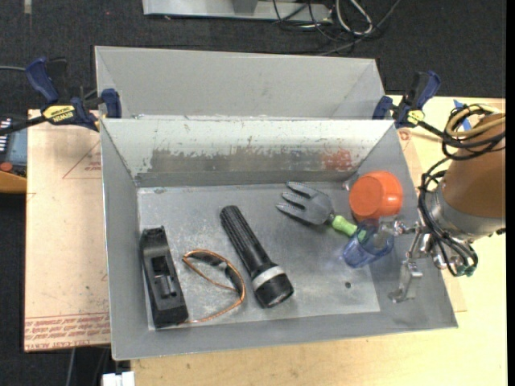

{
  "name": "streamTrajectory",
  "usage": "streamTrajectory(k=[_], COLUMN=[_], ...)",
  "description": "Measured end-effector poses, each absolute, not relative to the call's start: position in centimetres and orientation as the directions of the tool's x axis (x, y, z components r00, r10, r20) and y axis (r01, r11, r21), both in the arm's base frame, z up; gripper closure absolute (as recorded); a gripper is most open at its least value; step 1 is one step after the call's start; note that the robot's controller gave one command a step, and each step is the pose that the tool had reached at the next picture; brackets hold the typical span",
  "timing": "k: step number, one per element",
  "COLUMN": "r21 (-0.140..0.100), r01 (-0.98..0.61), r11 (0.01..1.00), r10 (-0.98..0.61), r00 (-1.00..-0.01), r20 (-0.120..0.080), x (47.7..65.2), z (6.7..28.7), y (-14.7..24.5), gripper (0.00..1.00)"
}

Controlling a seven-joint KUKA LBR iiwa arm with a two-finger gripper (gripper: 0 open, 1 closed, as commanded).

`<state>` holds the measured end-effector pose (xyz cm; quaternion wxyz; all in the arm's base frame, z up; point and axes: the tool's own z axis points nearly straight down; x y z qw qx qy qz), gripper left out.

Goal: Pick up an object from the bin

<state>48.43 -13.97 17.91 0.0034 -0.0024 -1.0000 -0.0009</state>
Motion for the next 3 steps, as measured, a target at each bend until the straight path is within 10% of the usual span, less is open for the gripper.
streamTrajectory(k=[1,2,3], r21=[0.0,0.003,0.004], r01=[0.0,0.246,0.381], r11=[1.0,0.969,0.924], r10=[0.0,0.246,0.381], r00=[-1.0,-0.969,-0.924], r20=[-0.001,0.001,-0.006], x=[48.6,55.9,55.0], z=[18.3,8.5,7.1], y=[-13.9,-15.2,-13.7], gripper=[0.0,0.0,0.0])
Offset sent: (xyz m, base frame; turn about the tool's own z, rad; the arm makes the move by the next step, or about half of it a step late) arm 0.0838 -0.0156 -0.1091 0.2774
